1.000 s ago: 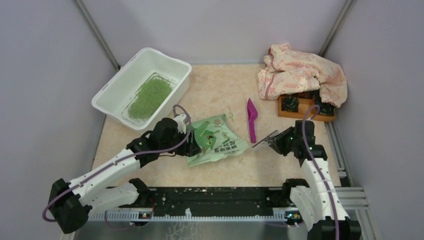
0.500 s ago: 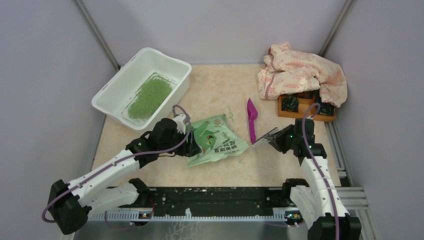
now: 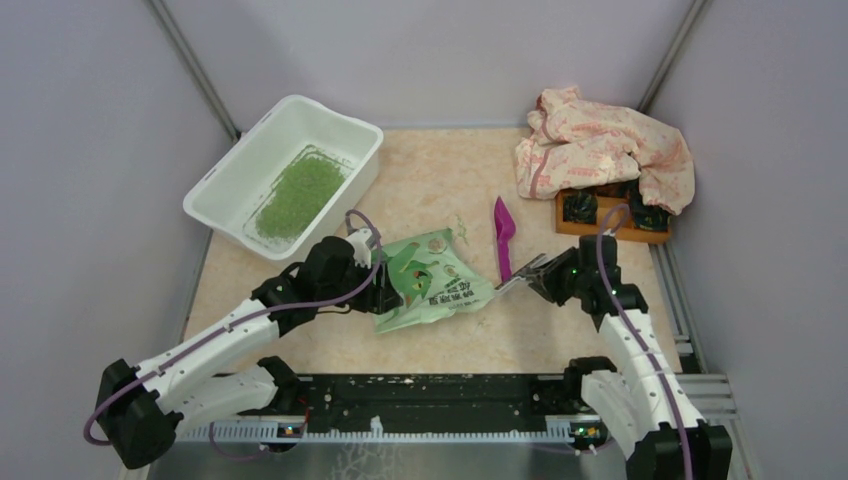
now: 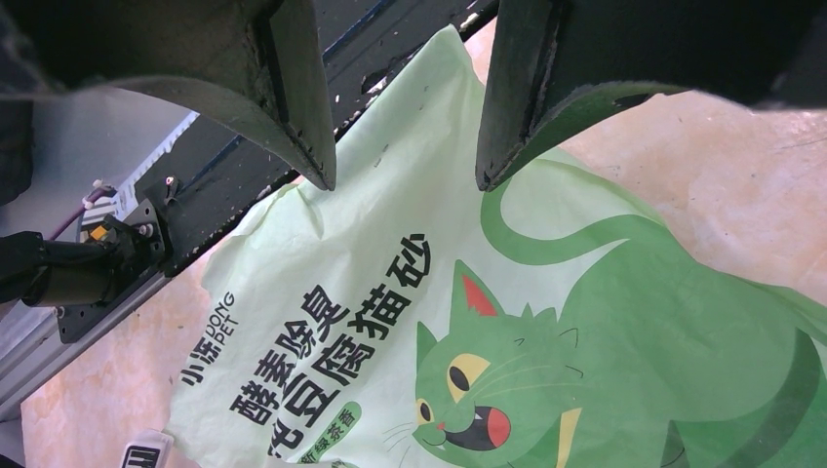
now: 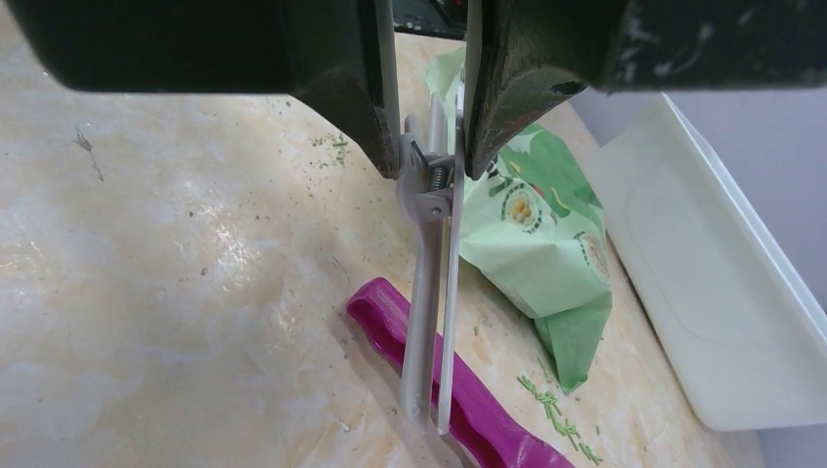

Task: Fill the litter box with clean litter
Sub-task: Clamp the cat litter bag at the center of the board.

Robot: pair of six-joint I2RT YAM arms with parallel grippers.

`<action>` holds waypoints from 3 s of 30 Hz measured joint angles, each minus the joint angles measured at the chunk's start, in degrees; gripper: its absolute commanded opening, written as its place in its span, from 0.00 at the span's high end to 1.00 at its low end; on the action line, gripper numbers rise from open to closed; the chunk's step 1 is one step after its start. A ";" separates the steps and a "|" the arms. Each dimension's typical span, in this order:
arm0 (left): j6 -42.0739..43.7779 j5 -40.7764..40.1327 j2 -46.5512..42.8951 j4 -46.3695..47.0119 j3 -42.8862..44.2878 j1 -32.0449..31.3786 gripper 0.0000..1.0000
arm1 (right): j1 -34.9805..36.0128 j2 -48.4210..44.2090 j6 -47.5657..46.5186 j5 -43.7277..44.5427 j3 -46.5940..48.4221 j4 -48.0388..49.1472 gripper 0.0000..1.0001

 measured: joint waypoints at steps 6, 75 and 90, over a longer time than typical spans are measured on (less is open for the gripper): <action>0.04 -0.02 -0.31 -0.02 0.00 0.00 0.39 | 0.57 0.07 0.33 1.62 0.02 0.02 1.00; 0.20 0.00 -2.40 -1.03 0.00 0.00 0.39 | 6.10 0.39 1.29 4.31 -1.22 2.27 1.00; 0.20 0.02 -2.60 -1.03 -0.07 0.00 0.39 | 11.98 2.56 4.83 7.45 -1.66 5.42 1.00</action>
